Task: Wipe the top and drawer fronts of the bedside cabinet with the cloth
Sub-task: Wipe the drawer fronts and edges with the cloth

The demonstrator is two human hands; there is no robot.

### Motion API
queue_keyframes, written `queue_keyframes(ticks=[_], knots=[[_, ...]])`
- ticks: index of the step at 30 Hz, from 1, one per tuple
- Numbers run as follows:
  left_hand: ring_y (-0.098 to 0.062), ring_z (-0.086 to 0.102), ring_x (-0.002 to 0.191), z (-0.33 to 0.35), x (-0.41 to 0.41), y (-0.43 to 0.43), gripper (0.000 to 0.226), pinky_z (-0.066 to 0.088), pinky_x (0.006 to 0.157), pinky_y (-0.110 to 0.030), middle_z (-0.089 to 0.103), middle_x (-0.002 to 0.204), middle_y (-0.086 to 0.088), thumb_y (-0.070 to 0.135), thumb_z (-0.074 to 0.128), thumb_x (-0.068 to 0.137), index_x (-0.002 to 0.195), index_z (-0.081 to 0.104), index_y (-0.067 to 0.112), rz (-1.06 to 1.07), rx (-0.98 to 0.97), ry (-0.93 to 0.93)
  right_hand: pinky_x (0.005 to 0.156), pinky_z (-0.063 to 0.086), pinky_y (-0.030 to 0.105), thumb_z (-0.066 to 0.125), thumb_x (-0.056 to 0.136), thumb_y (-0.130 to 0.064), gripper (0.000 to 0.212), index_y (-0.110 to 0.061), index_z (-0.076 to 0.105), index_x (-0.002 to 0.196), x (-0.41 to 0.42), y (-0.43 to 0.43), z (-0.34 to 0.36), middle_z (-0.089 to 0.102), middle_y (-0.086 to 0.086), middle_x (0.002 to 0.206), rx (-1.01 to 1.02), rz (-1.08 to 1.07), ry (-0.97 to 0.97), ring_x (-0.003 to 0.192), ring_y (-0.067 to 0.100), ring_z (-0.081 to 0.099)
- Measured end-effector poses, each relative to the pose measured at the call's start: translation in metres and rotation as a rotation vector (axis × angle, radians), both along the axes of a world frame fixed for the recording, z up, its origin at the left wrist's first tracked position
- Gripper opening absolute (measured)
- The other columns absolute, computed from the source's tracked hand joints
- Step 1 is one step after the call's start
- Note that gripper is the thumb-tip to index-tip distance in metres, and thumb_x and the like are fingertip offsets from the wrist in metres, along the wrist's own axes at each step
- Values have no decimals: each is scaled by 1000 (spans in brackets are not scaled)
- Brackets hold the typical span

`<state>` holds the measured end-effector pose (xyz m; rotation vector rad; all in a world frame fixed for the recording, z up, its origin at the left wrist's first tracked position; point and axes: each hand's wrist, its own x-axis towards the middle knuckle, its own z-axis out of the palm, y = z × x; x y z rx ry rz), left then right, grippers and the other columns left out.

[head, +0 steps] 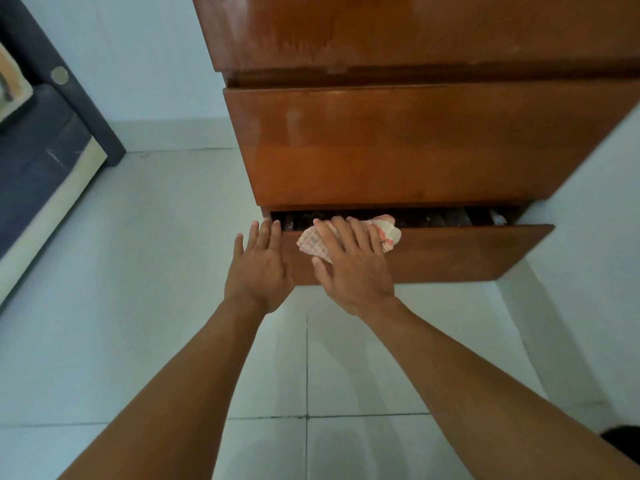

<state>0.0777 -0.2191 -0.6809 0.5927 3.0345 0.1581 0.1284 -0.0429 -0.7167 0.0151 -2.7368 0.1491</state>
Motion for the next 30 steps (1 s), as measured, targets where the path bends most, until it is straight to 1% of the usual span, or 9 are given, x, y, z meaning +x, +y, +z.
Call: queue_keyframes(ticks=[8,12,15,18,21,24,26,28,30], knots=[[-32,12,156,5,2,-3,73,8,126,-47,16,169,-13,28,43,98,162,13,9,-30,41,7,109,35,57,42,105,-33,43,-24,51,146,37,132,0,55,8,144,71,-246,58,131,41,46],[-32,13,156,8,2,-3,72,9,127,-47,16,169,-12,30,42,99,162,13,10,-21,29,-12,117,31,56,41,104,-18,43,-18,53,146,53,187,-8,55,13,145,47,-218,40,132,45,46],[-32,12,156,11,2,-4,72,8,127,-48,15,169,-12,31,41,99,162,13,10,-31,36,-26,118,33,51,39,94,-12,50,-13,57,141,63,218,-2,56,19,142,-124,-315,52,133,45,47],[-31,13,156,11,2,-2,74,8,127,-47,17,168,-13,33,41,97,162,14,8,-19,51,-35,113,40,51,37,93,-20,53,-5,60,138,63,217,11,58,26,138,-404,-502,225,131,45,51],[-33,14,155,8,3,3,79,9,127,-47,19,168,-14,41,28,91,161,15,8,12,80,-21,117,35,58,43,99,7,47,-2,53,144,55,154,10,54,24,144,-370,-252,456,138,42,47],[-34,11,156,-1,5,5,83,9,127,-48,16,168,-14,44,19,86,162,13,8,16,84,5,119,33,60,40,86,27,68,-3,52,146,38,47,-15,48,19,152,-354,18,383,148,39,37],[-34,10,156,-10,5,3,81,9,127,-50,15,169,-15,47,14,90,162,12,8,9,88,47,121,31,56,43,90,16,74,-13,37,157,21,-8,-40,29,15,166,-267,66,216,156,39,16],[-34,12,156,-19,5,0,82,10,126,-52,18,168,-15,52,7,93,161,16,8,-2,93,115,123,24,54,48,103,-16,68,-23,17,163,1,-29,-64,8,11,171,-136,50,153,157,40,0],[-34,17,155,-29,7,1,80,12,125,-55,26,165,-16,52,9,94,159,23,7,-5,112,194,124,11,51,39,108,-43,67,-27,5,164,-12,-23,-82,-4,8,171,-79,29,160,157,35,-9]])
